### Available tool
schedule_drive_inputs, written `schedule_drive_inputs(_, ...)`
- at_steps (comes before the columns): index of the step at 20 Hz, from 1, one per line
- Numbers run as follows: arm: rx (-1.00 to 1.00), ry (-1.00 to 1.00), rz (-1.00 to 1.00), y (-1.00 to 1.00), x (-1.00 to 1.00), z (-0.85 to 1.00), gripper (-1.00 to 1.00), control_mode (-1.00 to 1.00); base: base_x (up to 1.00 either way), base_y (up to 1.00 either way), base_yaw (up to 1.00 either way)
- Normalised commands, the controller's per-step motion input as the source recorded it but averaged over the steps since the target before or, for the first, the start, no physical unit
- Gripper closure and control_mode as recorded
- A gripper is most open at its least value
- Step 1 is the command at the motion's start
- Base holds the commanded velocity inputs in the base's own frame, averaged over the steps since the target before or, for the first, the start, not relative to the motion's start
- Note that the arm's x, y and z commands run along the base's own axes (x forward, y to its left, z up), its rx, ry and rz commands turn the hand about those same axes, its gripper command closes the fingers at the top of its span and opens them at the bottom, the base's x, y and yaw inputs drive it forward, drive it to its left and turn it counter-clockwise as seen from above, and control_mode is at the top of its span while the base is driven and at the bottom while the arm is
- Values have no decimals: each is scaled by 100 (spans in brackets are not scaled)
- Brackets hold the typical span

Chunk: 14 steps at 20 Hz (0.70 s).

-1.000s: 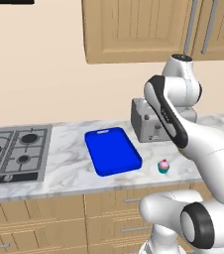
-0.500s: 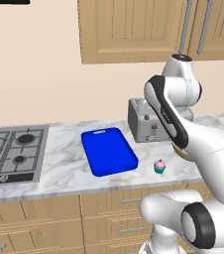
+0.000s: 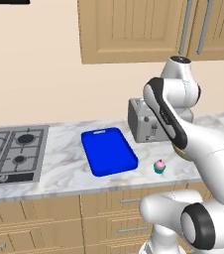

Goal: Place the bowl with donut and the cupcake onto the tray.

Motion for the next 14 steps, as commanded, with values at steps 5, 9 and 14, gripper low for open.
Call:
schedule_drive_inputs(5,-6,0,0,-21,-16,-14,-100,-100,0,0,0)
schedule_drive_inputs(9,-4,0,0,-39,-8,-19,-100,-100,0,0,0)
schedule_drive_inputs(14,-5,0,0,-34,-8,-24,-100,-100,0,0,0)
